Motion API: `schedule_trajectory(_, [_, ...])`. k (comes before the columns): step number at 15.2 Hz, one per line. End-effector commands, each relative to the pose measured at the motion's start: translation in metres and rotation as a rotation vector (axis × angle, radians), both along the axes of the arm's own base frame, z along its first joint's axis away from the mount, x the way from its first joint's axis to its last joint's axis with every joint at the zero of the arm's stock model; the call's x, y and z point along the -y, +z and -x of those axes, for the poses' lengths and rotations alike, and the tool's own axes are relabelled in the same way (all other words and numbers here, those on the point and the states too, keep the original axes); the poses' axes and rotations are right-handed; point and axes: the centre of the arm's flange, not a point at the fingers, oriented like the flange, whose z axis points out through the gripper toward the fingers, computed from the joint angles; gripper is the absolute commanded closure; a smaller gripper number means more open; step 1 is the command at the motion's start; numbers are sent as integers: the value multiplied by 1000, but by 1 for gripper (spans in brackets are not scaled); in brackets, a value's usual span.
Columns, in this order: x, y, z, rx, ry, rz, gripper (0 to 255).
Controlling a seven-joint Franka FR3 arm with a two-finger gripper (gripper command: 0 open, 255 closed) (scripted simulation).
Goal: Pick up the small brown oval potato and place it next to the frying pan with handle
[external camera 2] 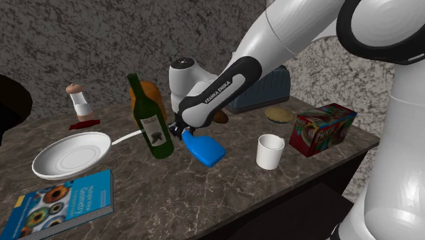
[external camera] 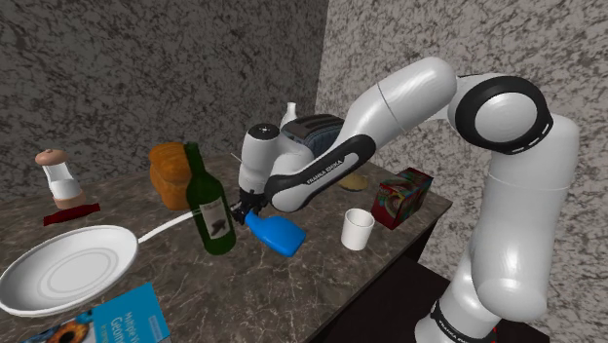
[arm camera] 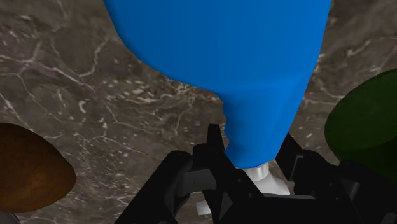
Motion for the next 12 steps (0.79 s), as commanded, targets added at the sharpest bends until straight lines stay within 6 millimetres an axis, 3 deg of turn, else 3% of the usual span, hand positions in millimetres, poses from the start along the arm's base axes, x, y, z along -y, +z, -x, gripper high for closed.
schedule_trajectory(1, [0, -2, 0, 0, 1, 0, 255])
schedule_trajectory(6, [0, -2, 0, 0, 1, 0, 255])
schedule_trajectory(7, [0, -2, 0, 0, 1, 0, 0])
schedule_trajectory(12, [0, -2, 0, 0, 1, 0, 0])
